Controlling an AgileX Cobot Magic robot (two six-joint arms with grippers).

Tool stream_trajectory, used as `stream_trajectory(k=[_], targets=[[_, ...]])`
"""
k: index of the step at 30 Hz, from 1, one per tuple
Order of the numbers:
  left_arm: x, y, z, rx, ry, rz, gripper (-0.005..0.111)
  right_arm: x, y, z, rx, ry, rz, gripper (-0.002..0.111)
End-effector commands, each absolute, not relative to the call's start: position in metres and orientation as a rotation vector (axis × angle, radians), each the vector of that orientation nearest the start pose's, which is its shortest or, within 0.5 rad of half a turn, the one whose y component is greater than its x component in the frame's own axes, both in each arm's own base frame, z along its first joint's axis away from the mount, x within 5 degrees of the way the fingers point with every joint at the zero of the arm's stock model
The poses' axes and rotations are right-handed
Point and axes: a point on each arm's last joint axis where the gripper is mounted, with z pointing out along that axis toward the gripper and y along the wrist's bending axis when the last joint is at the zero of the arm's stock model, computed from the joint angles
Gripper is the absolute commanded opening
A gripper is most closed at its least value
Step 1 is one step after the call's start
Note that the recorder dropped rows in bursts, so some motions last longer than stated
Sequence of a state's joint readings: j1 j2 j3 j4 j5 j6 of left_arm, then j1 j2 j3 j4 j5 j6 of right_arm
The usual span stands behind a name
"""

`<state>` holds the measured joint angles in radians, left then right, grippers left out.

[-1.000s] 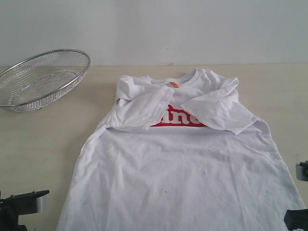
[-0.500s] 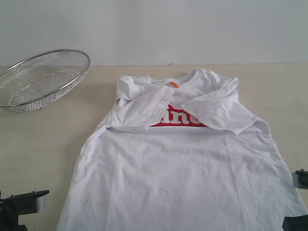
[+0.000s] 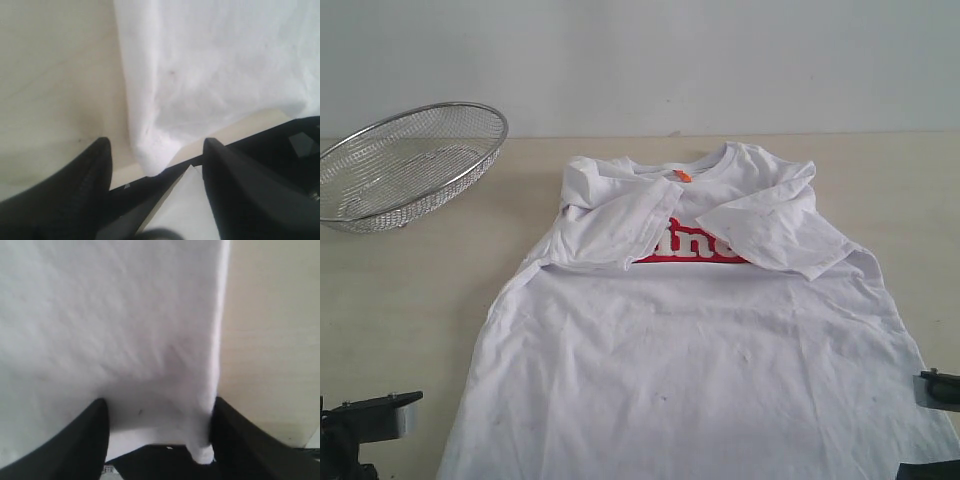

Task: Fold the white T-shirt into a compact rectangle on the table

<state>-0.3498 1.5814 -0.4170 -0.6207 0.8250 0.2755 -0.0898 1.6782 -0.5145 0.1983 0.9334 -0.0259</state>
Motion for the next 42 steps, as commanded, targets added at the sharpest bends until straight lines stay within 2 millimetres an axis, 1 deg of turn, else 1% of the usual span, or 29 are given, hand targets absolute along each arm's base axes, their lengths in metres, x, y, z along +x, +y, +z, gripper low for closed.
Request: stream_trajectory(k=[1, 7, 9, 17, 21, 26, 34, 42], targets=[[0.139, -0.091, 0.114, 0.231, 3.402, -0.633, 0.052, 0.174, 0.001, 0.104, 0.356, 3.491, 0.305, 0.047], [0.139, -0.091, 0.114, 0.231, 3.402, -0.633, 0.052, 0.174, 0.001, 0.103, 0.343, 3.483, 0.304, 0.007], [0.139, -0.091, 0.114, 0.229, 3.396, -0.629, 0.052, 0.174, 0.000, 0.103, 0.343, 3.481, 0.303, -0.001], [0.142, -0.092, 0.114, 0.208, 3.379, -0.634, 0.052, 0.175, 0.000, 0.103, 0.329, 3.475, 0.303, 0.000], [0.144, -0.096, 0.116, 0.211, 3.352, -0.693, 0.052, 0.176, 0.000, 0.103, 0.328, 3.473, 0.302, 0.000], [0.147, -0.098, 0.117, 0.206, 3.339, -0.709, 0.052, 0.176, 0.000, 0.103, 0.328, 3.473, 0.302, 0.000], [0.147, -0.098, 0.101, 0.218, 3.417, -0.699, 0.052, 0.176, 0.000, 0.103, 0.325, 3.473, 0.303, 0.000], [0.151, -0.097, 0.094, 0.188, 3.397, -0.655, 0.052, 0.176, 0.000, 0.103, 0.331, 3.469, 0.306, 0.000]])
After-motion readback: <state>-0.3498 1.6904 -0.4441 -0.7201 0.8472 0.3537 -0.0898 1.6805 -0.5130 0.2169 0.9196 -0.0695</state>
